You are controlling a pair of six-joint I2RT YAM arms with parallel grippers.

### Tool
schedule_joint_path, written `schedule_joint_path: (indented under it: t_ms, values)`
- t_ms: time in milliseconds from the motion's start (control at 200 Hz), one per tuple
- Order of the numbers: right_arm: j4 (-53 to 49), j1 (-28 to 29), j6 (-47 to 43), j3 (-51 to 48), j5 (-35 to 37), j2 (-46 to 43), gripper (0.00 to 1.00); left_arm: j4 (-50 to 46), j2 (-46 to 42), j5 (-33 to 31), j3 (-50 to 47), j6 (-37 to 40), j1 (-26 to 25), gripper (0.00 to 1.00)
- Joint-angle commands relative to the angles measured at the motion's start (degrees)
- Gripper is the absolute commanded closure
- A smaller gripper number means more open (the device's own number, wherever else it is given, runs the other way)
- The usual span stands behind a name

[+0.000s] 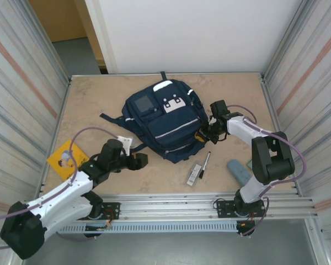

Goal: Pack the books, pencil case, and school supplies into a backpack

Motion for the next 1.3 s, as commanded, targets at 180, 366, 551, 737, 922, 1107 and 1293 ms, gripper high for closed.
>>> schedule_joint_path:
  t_ms: [180, 366, 551, 737, 922, 1107, 1293]
  values:
    - [-1.1, -1.6, -5.7, 0.8, -4.5, -3.4, 0.54, 10.3, 15.6, 8.2, 5.9, 1.9, -5.1, 0.29]
    - [-3.4, -0.7, -7.2, 0.4, -1.6, -8.6, 0.44, 13.2, 26.0, 8.5, 10.0, 1.1, -6.3, 0.36]
    - [-4.5, 0.3, -4.9, -1.9, -3.0, -12.6, 0.41, 14.3, 31.6, 9.2, 13.6, 1.5, -6.4, 0.41]
    - [-5.3, 1.0, -4.6, -3.1, -2.6, -14.8, 0.41, 12.3, 34.6, 12.2, 17.5, 4.1, -6.3, 0.56]
    - [-6.0, 1.9, -3.9, -2.9, -2.4, -16.7, 0.41, 13.3, 37.6, 13.9, 18.4, 3.5, -6.2, 0.65]
    - [-6.6, 3.6, -3.3, -2.8, -1.2, -18.0, 0.41, 15.3, 38.9, 12.3, 16.6, 0.0, -6.3, 0.53]
    - [-6.0, 4.9, -2.5, -3.2, -0.6, -17.8, 0.41, 18.4, 40.6, 12.6, 15.3, -1.7, -6.6, 0.73]
